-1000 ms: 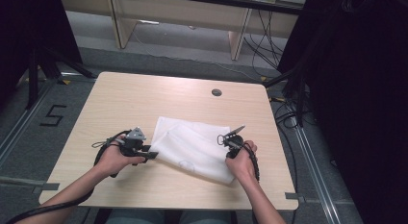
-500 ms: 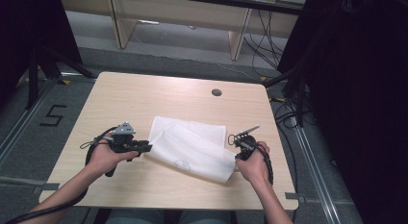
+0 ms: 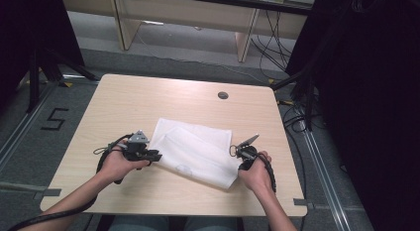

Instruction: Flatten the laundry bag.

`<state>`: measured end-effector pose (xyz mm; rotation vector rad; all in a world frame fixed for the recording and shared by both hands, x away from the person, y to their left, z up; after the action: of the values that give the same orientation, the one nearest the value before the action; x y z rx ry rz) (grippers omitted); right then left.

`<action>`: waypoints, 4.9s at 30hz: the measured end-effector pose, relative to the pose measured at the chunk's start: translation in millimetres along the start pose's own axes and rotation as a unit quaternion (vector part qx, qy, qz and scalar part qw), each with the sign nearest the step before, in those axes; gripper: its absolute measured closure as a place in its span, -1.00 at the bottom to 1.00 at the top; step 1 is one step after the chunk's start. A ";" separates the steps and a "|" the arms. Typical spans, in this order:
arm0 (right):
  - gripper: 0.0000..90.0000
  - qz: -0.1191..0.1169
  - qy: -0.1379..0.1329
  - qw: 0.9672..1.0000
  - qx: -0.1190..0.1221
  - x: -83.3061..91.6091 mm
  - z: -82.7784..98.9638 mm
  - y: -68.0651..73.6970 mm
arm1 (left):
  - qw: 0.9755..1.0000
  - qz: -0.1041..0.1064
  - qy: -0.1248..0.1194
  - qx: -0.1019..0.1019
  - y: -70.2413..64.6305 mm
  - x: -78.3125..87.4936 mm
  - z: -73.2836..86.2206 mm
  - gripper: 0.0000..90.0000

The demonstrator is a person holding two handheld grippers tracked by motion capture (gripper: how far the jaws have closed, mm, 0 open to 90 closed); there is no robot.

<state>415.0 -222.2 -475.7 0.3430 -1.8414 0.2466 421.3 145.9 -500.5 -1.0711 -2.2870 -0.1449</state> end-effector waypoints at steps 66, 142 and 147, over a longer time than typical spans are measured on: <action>1.00 -0.062 -0.031 0.995 0.071 -6.8 -51.8 69.2 | 0.994 -0.098 -0.041 0.023 18.9 34.8 3.2 0.20; 0.98 -0.053 -0.140 0.948 0.281 -9.7 -136.7 109.7 | 0.995 0.005 0.044 -0.086 -33.7 -7.1 5.9 0.91; 0.98 -0.059 -0.153 0.945 0.283 0.9 -134.0 111.2 | 0.996 0.002 0.057 -0.065 -30.0 -11.9 4.7 0.94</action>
<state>495.0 -72.9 -435.3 0.9302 -2.0188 0.6744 403.0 119.5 -506.6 -1.1027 -2.1985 -0.3496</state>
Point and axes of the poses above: each handheld gripper's, and its own axes: x roughly backward along the jaws, z roughly out of its underside, y roughly to its left, the point moved 1 cm from there along -x, roughly forward along the jaws, and after that the axes turned 6 degrees about -y, right-handed, at the moved point
